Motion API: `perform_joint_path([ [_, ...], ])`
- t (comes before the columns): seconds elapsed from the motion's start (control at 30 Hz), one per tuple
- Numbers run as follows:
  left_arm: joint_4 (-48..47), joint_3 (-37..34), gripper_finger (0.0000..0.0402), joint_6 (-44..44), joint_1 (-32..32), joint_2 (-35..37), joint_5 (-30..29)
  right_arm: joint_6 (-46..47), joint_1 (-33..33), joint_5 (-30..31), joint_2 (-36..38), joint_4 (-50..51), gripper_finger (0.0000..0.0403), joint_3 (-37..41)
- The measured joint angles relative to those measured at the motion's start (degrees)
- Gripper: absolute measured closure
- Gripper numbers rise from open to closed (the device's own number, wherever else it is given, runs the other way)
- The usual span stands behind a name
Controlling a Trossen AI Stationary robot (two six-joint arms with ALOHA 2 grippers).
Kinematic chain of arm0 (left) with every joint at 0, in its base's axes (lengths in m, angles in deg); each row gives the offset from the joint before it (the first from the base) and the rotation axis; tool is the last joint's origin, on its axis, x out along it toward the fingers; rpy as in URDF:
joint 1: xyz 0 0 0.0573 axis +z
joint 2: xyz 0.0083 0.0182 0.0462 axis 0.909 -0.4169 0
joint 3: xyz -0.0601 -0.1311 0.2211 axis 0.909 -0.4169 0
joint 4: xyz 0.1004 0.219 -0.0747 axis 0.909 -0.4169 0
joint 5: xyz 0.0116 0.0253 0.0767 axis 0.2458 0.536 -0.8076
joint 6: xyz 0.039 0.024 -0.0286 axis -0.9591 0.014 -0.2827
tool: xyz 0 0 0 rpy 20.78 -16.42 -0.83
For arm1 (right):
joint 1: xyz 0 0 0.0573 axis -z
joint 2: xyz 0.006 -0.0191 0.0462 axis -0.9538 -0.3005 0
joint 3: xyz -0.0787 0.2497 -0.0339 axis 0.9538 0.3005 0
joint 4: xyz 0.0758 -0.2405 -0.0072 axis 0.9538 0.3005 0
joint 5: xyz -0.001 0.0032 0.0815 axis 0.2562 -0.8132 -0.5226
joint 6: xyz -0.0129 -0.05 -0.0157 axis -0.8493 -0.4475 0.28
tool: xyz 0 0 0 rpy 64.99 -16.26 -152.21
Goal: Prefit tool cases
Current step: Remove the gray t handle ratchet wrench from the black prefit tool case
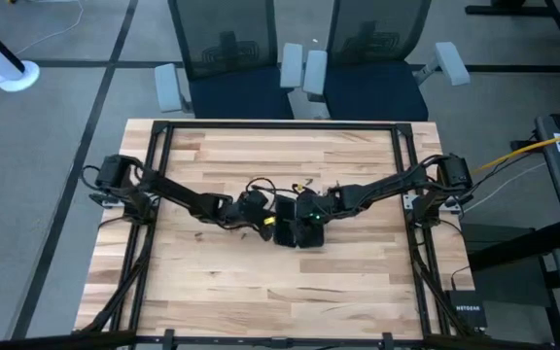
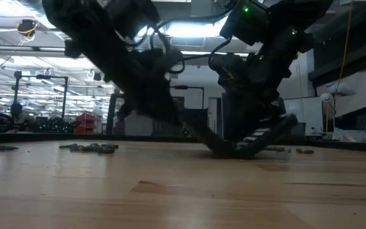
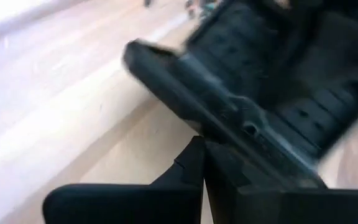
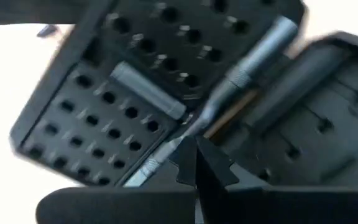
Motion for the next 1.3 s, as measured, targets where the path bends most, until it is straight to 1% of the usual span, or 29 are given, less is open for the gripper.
perform_joint_path([
  [0.07, -3.6, 0.0, 0.0401, -2.6, 0.0, 1.7, 0.7, 0.0, 0.0, 1.5, 0.0, 0.4, 0.0403, -0.1],
  [0.17, -8.1, 0.0, 0.0401, -5.1, 0.1, 3.2, 0.9, 0.0, 0.1, 1.9, 0.0, 0.9, 0.0403, -0.1],
  [0.37, -10.8, 0.0, 0.0401, -6.7, 0.1, 4.6, 0.6, 0.0, 0.1, 1.9, 0.0, 1.1, 0.0403, -0.1],
  [0.53, -7.9, 0.0, 0.0401, -8.6, 0.7, 4.2, 0.2, 0.1, 0.1, 2.5, 0.0, 1.2, 0.0403, -0.1],
  [0.77, 0.6, 0.0, 0.0401, -7.9, 2.8, -1.6, 0.1, 0.2, 0.1, 3.5, 0.0, 1.4, 0.0403, 0.0],
  [0.87, 1.6, 0.0, 0.0401, -7.1, 3.0, -4.1, 0.2, 0.7, 0.1, 3.5, -0.4, 1.3, 0.0403, 0.0],
  [1.03, 3.5, 0.1, 0.0401, -4.6, 2.5, -7.8, -0.3, 2.7, 0.1, 3.7, -1.1, 0.4, 0.0403, 0.0],
  [1.17, 7.2, 0.1, 0.0401, -4.7, 2.1, -9.9, -0.4, 4.0, 0.0, 6.0, -1.2, 0.0, 0.0403, 0.0],
  [1.3, 10.5, 0.1, 0.0401, -3.8, 2.1, -11.4, -0.2, 7.7, 0.1, 7.5, -2.1, -2.2, 0.0403, -0.1],
])
